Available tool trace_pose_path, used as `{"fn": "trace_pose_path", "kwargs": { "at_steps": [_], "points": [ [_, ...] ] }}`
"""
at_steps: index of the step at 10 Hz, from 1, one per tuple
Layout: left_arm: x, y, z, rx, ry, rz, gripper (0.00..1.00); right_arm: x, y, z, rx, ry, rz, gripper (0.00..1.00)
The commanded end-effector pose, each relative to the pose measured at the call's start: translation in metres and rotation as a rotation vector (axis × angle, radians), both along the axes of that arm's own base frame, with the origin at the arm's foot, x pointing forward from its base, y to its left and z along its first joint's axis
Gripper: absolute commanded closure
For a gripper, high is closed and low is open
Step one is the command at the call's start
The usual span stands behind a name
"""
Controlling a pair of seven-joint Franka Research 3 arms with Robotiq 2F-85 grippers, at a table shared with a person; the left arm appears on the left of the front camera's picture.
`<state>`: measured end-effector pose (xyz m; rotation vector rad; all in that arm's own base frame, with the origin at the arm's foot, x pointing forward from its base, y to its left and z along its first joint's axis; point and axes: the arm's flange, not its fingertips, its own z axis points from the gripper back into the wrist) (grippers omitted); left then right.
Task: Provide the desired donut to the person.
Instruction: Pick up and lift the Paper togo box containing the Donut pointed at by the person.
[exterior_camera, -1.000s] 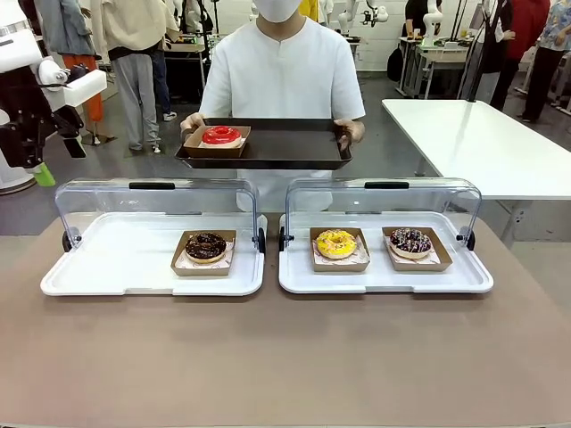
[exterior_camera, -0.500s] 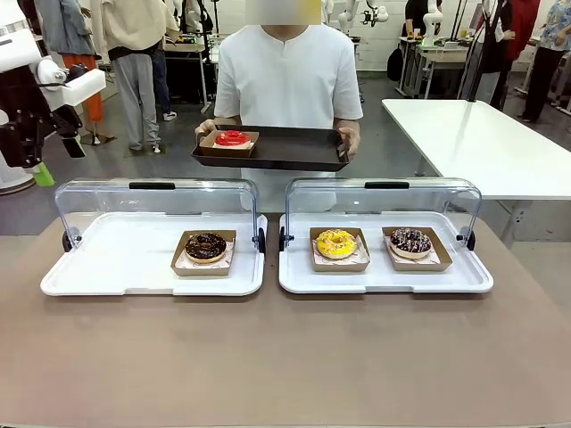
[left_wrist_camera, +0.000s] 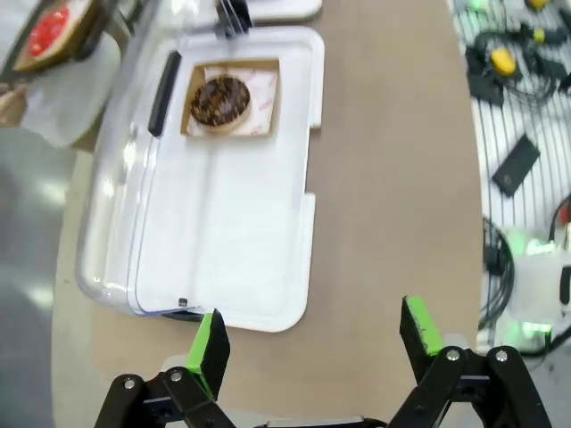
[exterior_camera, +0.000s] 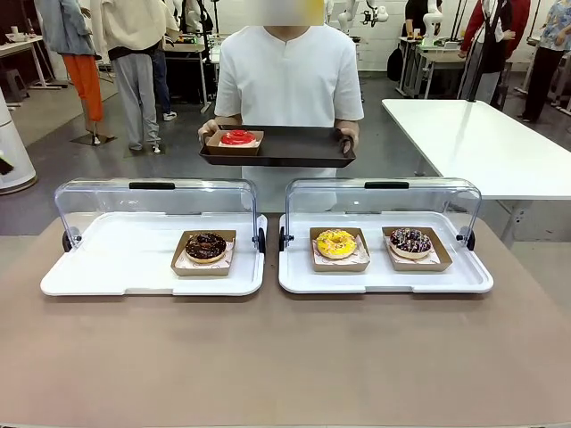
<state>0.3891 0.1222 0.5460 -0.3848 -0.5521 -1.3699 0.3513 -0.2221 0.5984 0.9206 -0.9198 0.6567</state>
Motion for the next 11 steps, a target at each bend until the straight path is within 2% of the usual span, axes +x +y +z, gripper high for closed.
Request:
{"fn": "trace_pose_path", "kwargs": {
  "at_steps": [1,3,5,7,10,11],
  "points": [
    [-0.002,0.021,-0.017,-0.183,-0.023,-0.010,0.00,0.001,0.002,0.001,0.004,-0.004,0.001,0.00],
    [-0.007,0.046,-0.033,-0.261,-0.055,0.033,0.00,0.001,0.002,0.001,0.004,-0.004,0.001,0.00],
    [-0.011,0.064,-0.049,-0.311,-0.024,0.083,0.00,0.001,0.002,0.001,0.004,-0.004,0.001,0.00],
    [-0.009,0.078,-0.056,-0.403,-0.041,0.078,0.00,0.001,0.002,0.001,0.004,-0.004,0.001,0.00],
    [-0.008,0.073,-0.060,-0.416,-0.044,0.069,0.00,0.001,0.002,0.001,0.004,-0.004,0.001,0.00],
    [0.002,0.067,-0.060,-0.372,-0.037,0.030,0.00,0.001,0.002,0.001,0.004,-0.004,0.001,0.00]
  ]
}}
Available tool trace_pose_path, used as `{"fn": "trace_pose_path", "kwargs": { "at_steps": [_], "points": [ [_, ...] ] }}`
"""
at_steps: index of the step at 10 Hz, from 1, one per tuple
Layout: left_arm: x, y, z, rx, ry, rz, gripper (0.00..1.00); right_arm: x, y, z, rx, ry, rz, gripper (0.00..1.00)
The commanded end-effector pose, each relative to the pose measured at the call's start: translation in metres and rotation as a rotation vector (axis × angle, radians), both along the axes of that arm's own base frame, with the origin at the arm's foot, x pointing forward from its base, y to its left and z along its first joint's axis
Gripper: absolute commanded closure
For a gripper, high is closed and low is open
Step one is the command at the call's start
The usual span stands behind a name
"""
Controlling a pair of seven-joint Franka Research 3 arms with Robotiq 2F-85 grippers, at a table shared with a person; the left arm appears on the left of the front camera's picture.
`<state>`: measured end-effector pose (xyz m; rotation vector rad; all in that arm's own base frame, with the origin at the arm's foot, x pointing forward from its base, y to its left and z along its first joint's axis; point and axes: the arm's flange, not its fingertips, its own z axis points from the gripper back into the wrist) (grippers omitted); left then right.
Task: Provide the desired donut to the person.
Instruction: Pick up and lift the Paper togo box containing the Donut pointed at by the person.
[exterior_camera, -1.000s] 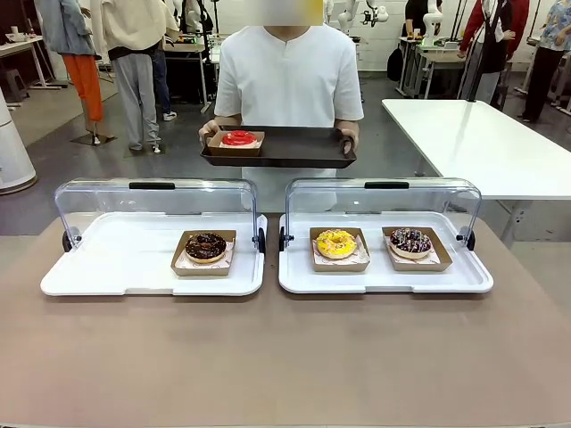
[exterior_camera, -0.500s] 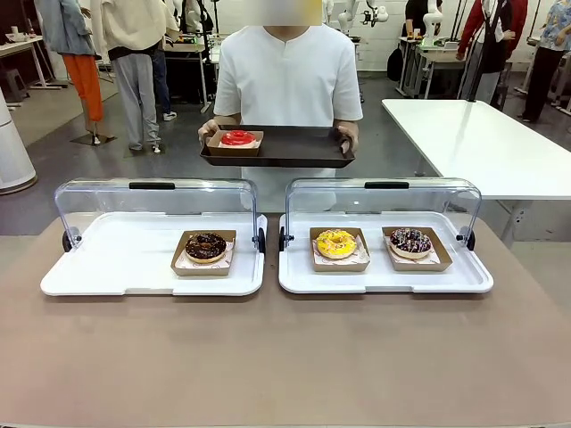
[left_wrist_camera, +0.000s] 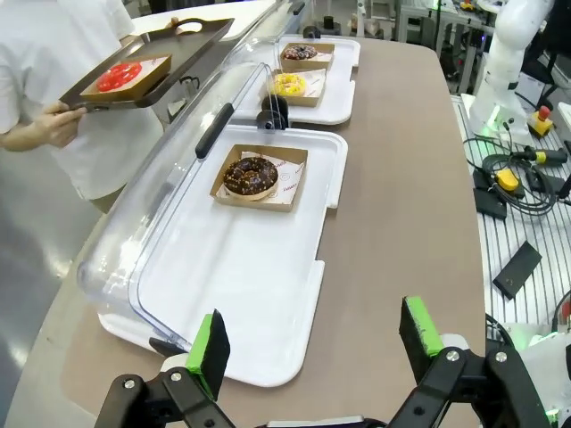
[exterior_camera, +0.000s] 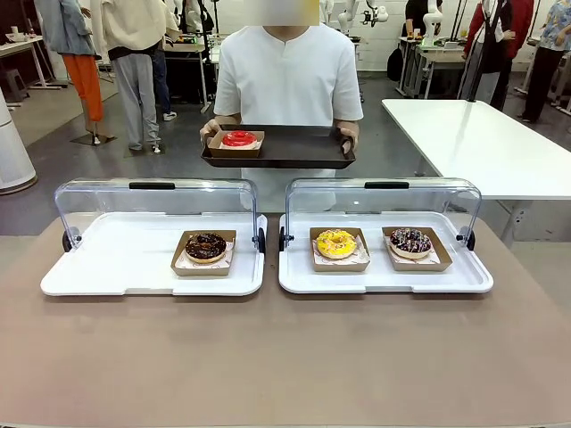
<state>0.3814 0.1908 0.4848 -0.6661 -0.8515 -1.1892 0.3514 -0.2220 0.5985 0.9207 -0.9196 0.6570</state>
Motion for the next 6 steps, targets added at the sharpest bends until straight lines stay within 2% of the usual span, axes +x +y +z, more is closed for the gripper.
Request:
{"fn": "trace_pose_path", "kwargs": {
  "at_steps": [1,6],
  "points": [
    [-0.0041,0.0052,-0.0006,-0.009,0.002,0.017,0.00,0.0006,0.0015,0.0011,0.005,-0.004,0.001,0.00],
    [-0.0041,0.0052,-0.0006,-0.009,0.002,0.017,0.00,0.0006,0.0015,0.0011,0.005,-0.004,0.001,0.00]
  ]
}}
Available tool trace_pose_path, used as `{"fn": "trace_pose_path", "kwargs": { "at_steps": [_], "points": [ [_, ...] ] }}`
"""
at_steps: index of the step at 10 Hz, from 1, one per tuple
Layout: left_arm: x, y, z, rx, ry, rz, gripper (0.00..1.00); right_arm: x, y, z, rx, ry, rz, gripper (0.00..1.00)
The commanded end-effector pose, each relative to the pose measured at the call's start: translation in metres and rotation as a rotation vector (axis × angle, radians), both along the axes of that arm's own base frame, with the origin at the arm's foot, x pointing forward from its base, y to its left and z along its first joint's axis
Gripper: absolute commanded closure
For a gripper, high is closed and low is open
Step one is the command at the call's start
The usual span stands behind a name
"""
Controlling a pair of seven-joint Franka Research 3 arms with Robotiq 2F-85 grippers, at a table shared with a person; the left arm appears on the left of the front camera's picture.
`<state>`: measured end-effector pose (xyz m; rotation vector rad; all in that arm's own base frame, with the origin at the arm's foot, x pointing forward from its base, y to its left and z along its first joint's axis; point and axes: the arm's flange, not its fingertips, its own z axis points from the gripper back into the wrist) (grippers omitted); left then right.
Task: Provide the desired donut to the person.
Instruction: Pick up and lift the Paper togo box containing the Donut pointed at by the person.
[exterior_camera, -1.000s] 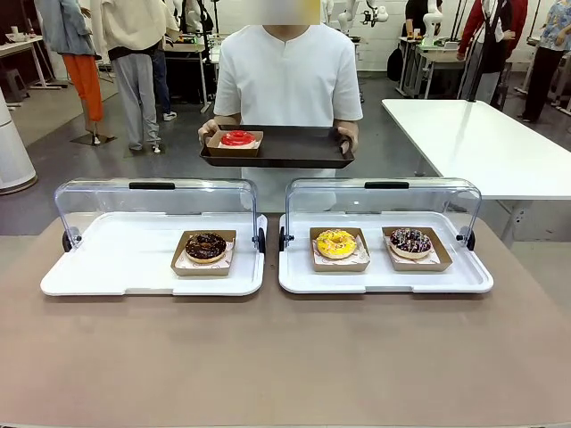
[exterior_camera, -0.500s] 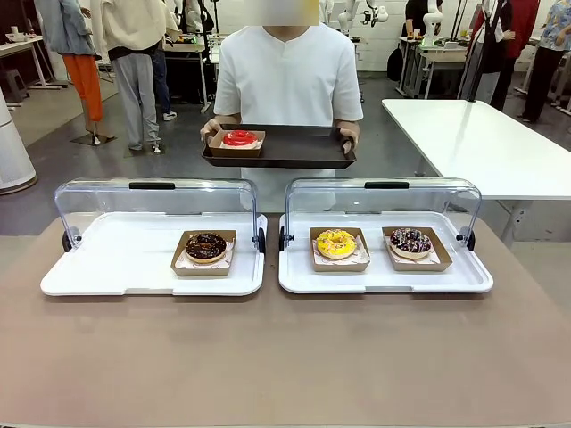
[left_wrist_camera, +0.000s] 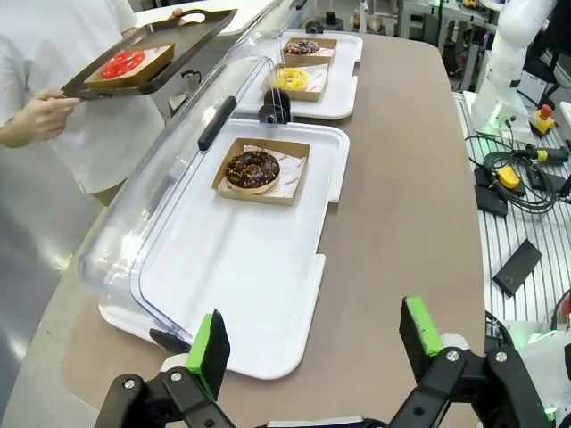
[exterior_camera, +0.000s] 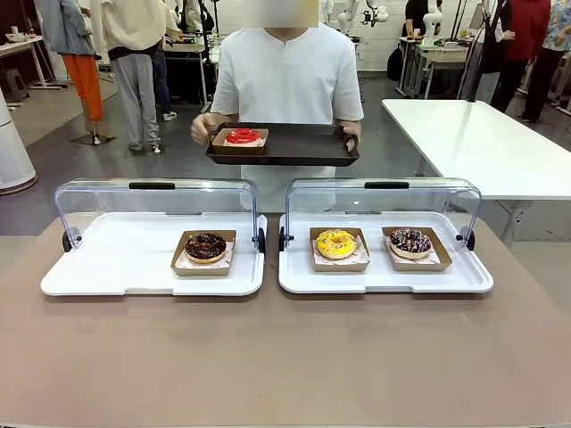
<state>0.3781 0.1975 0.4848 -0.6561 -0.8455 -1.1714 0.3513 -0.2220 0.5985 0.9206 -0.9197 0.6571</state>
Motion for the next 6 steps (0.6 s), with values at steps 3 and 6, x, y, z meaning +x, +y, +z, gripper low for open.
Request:
{"fn": "trace_pose_path", "kwargs": {
  "at_steps": [3,6],
  "points": [
    [-0.0007,-0.0016,-0.0005,-0.015,-0.005,-0.002,0.00,0.0006,0.0014,0.0011,0.005,-0.004,0.001,0.00],
    [-0.0007,-0.0016,-0.0005,-0.015,-0.005,-0.002,0.00,0.0006,0.0014,0.0011,0.005,-0.004,0.001,0.00]
  ]
}}
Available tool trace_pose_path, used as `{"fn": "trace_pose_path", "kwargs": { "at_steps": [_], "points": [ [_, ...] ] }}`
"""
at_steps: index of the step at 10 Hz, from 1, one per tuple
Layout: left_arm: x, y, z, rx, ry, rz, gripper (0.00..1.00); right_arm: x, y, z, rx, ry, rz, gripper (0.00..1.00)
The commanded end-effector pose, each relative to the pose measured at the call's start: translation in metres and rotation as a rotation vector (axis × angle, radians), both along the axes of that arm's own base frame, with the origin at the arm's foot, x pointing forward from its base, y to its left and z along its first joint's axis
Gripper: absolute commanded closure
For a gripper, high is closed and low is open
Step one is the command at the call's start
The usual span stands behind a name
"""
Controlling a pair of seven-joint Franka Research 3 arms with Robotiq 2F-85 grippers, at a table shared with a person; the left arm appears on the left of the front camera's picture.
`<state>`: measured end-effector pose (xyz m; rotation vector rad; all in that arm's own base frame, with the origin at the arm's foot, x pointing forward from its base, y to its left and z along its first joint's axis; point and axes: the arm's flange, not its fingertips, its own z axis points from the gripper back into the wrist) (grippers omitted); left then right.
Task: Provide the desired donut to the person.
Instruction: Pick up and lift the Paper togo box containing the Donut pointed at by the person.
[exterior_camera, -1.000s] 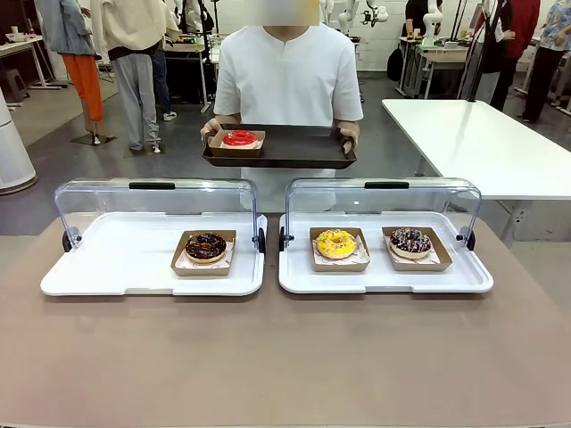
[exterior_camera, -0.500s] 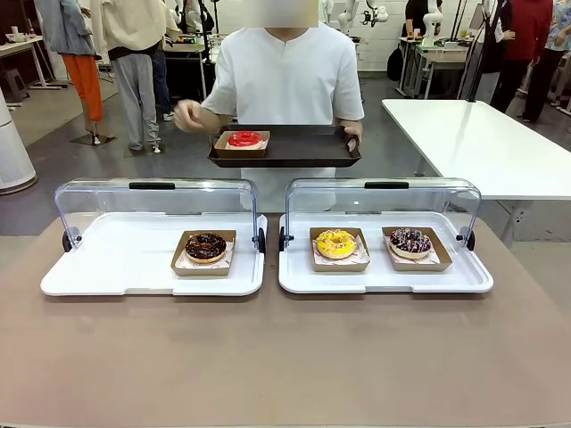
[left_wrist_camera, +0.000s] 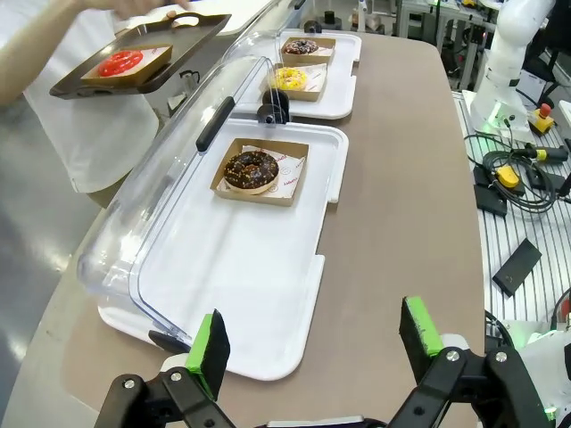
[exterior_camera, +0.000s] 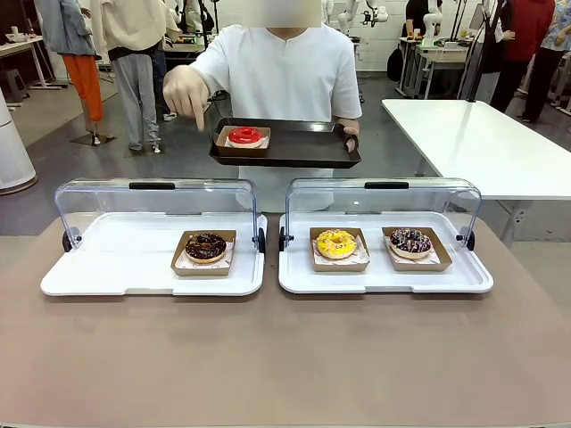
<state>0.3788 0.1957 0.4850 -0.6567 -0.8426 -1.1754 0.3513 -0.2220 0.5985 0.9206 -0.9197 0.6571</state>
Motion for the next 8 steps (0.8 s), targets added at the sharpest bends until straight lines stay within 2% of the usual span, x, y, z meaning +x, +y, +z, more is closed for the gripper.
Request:
{"fn": "trace_pose_path", "kwargs": {
  "at_steps": [1,8],
  "points": [
    [-0.0015,0.0002,-0.0008,-0.017,-0.006,0.002,0.00,0.0006,0.0014,0.0011,0.005,-0.004,0.001,0.00],
    [-0.0015,0.0002,-0.0008,-0.017,-0.006,0.002,0.00,0.0006,0.0014,0.0011,0.005,-0.004,0.001,0.00]
  ]
}}
